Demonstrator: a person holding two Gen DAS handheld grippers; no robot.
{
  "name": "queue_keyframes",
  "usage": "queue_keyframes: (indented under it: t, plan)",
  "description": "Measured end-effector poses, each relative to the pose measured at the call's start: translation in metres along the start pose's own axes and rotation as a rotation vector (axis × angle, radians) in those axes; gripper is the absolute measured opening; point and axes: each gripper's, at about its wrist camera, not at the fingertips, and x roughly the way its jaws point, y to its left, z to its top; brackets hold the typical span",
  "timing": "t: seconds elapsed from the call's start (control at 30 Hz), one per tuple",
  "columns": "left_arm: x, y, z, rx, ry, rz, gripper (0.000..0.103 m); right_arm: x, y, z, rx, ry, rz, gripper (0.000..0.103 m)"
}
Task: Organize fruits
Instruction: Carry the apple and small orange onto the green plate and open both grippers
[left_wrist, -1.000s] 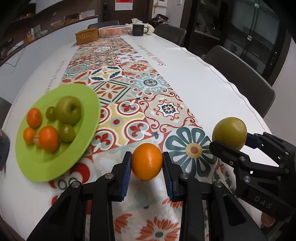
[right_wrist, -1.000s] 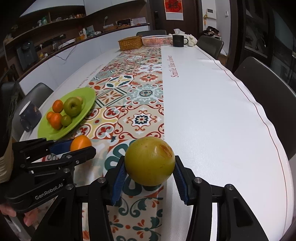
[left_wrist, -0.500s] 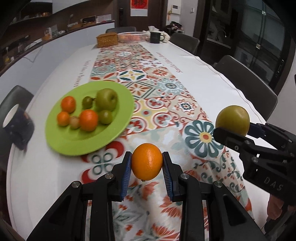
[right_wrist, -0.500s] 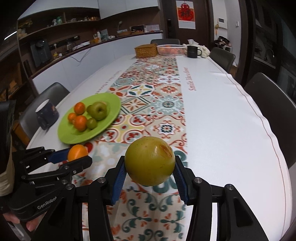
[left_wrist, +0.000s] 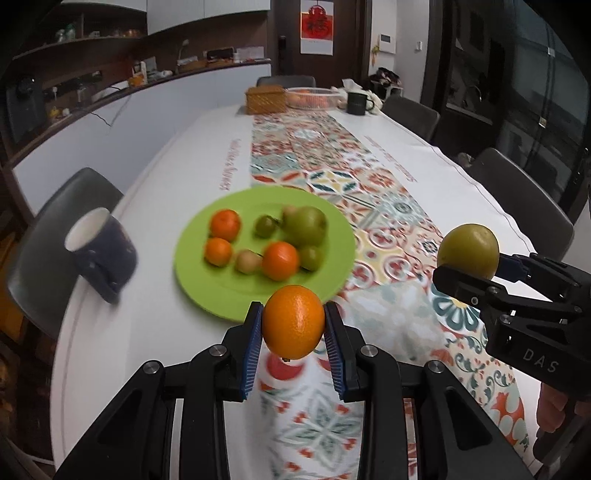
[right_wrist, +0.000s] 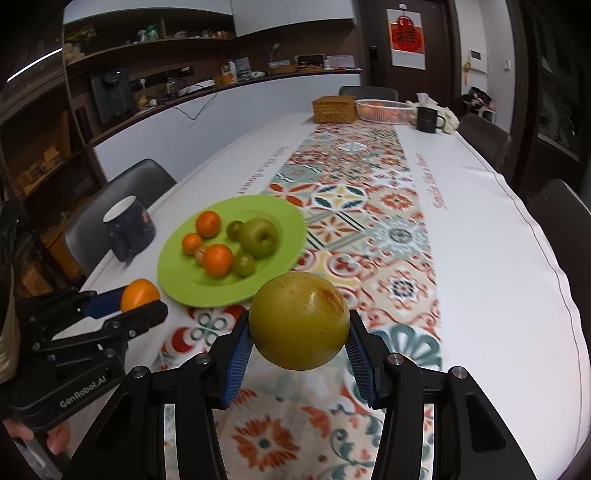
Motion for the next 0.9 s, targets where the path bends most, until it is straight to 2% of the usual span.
queue_keyframes:
  t: [0.43, 0.67, 0.9]
  plan:
    - [-0.001, 0.035, 0.039, 0.025, -0.074, 0.028, 0.032, 0.020, 0.035, 0.058, -0.073, -0.056, 0.050, 0.050]
    - [0.021, 0.054, 0.048, 0.018, -0.041, 0.030, 0.032, 0.046, 0.048, 0.076, -0.096, -0.039, 0.075, 0.050]
    - [0.051, 0.068, 0.048, 0.001, 0.038, 0.007, 0.032, 0.079, 0.058, 0.086, -0.113, 0.005, 0.107, 0.050]
